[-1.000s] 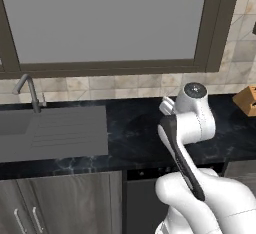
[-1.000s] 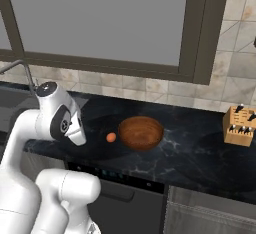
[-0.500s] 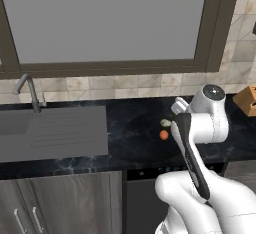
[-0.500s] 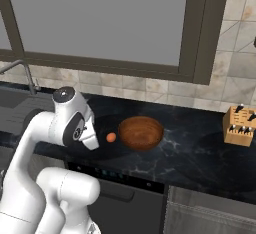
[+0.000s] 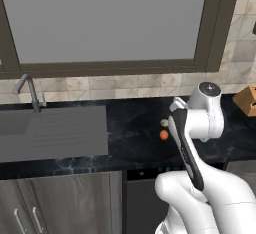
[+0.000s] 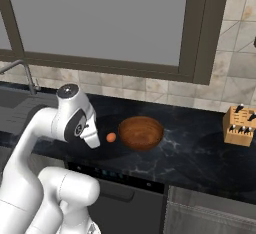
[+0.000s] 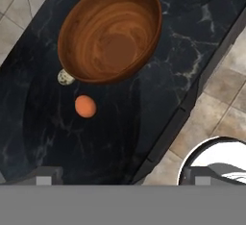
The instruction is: Gather the eggs and milk located in the vicinity of the sink area and place them right next to the bowl.
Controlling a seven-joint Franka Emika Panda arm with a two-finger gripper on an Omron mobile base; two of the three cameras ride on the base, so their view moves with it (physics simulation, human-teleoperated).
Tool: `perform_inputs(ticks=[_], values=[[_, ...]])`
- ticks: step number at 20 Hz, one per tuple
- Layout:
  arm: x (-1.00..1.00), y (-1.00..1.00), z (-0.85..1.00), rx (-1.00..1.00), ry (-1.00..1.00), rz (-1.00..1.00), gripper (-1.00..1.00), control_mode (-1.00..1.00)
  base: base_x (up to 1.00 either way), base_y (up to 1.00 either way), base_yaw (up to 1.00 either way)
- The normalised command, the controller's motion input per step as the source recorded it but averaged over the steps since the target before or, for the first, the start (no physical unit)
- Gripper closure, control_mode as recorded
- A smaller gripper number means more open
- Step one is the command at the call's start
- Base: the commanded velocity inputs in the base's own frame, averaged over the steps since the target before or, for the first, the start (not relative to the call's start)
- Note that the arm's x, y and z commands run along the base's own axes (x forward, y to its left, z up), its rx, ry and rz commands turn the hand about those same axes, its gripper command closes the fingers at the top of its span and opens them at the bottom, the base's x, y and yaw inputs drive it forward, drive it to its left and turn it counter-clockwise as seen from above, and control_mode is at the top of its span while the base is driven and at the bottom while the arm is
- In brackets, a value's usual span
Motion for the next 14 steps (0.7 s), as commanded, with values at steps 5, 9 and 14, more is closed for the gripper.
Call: perform_inputs(ticks=[5, 9, 14], values=[[0.01, 0.00, 0.00, 0.00, 0.01, 0.00, -1.00, 1.00, 0.00, 0.00, 0.00], [0.00, 0.00, 0.00, 0.00, 0.00, 0.00, -1.00, 1.00, 0.00, 0.11, 0.00], [0.00, 0.00, 0.00, 0.00, 0.00, 0.00, -1.00, 1.00, -0.02, 0.25, 0.00]])
